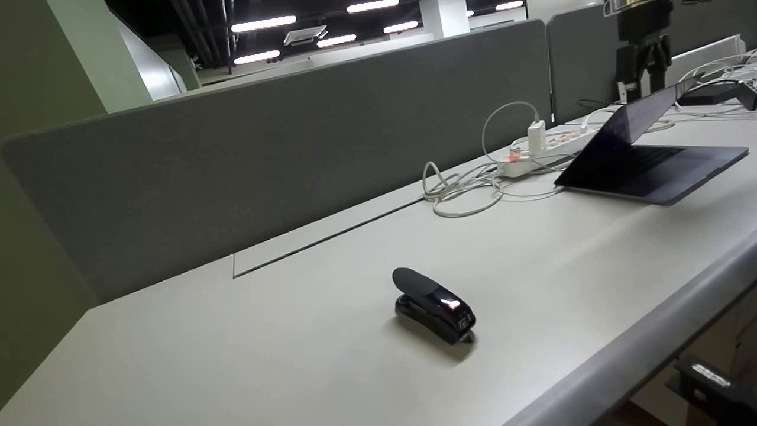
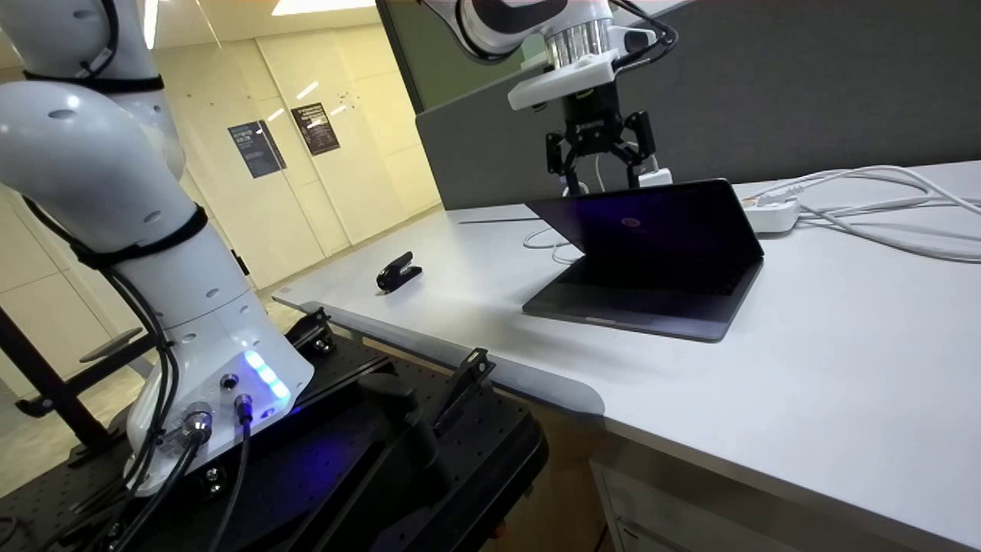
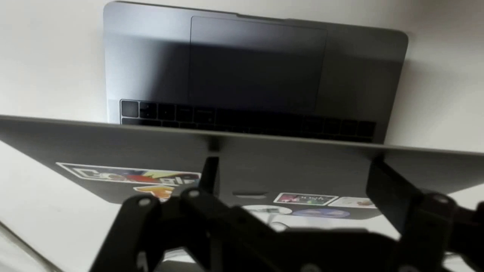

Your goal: Close the laptop

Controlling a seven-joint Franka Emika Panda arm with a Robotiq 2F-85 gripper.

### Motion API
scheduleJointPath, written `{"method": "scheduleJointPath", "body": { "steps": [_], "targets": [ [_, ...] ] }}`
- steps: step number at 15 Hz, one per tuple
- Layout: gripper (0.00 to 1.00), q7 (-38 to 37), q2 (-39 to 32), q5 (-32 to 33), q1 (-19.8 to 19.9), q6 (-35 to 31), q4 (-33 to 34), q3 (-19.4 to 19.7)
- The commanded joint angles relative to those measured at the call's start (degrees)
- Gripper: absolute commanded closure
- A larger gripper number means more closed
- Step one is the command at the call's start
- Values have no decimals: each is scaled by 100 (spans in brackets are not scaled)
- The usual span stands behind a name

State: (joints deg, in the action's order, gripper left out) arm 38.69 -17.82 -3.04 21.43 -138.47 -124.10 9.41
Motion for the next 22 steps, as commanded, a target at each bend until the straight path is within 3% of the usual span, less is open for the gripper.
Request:
{"method": "scheduleJointPath", "body": {
  "steps": [1,5,12,15,19,22],
  "targets": [
    [0,93,106,-146,70,64,-254,-6],
    [0,-94,107,-28,28,-97,-482,74],
    [0,-1289,-282,412,-65,-1312,-853,485],
    [0,-1740,-626,591,-25,-1477,-852,611],
    [0,-1867,-974,519,109,-1465,-798,583],
    [0,-1604,-1108,267,395,-1406,-744,316]
  ]
}}
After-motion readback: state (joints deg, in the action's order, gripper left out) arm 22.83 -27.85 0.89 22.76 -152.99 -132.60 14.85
